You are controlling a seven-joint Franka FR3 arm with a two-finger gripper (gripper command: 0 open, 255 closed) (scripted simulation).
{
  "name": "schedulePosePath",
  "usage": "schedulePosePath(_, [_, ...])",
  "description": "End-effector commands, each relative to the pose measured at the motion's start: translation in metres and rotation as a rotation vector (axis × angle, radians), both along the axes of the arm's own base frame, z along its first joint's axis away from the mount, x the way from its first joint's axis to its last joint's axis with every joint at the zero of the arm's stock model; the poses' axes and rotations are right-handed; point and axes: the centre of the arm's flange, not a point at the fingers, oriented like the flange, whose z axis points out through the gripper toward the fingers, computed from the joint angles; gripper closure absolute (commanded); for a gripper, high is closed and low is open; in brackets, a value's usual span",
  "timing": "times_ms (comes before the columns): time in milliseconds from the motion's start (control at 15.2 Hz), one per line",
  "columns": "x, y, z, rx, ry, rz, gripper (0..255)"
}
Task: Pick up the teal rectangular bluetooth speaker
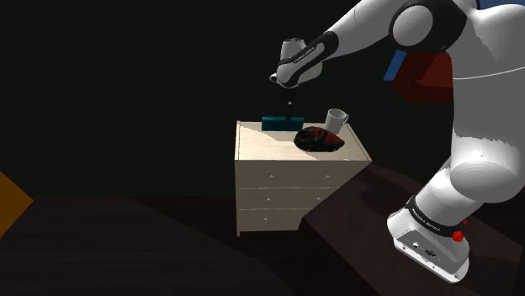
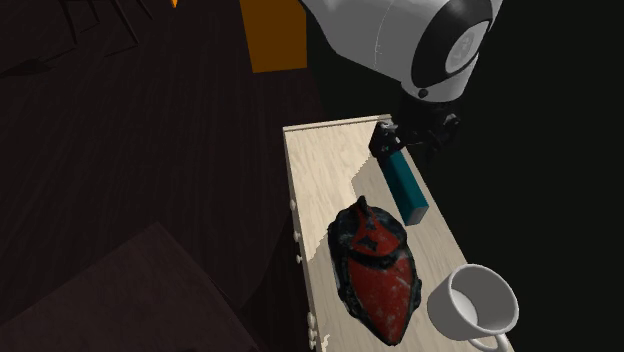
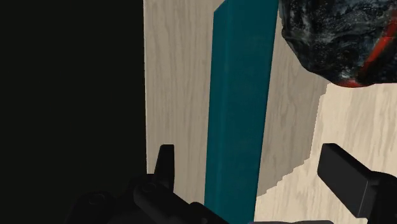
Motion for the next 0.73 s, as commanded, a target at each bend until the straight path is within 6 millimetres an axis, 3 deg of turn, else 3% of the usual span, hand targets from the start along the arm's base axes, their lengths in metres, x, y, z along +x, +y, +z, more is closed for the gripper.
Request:
schedulePosePath(0, [0.001,0.001,-0.011,0.000,-0.001,0.002,0])
schedulePosePath(198, [0.001,0.001,-0.030,0.000,-0.001,0.002,0])
schedulePosePath(330, [0.001,0.001,-0.030,0.000,-0.001,0.002,0])
schedulePosePath(396, [0.001,0.001,-0.030,0.000,-0.001,0.002,255])
schedulePosePath(660, [0.001,0.001,-0.030,0.000,-0.001,0.002,255])
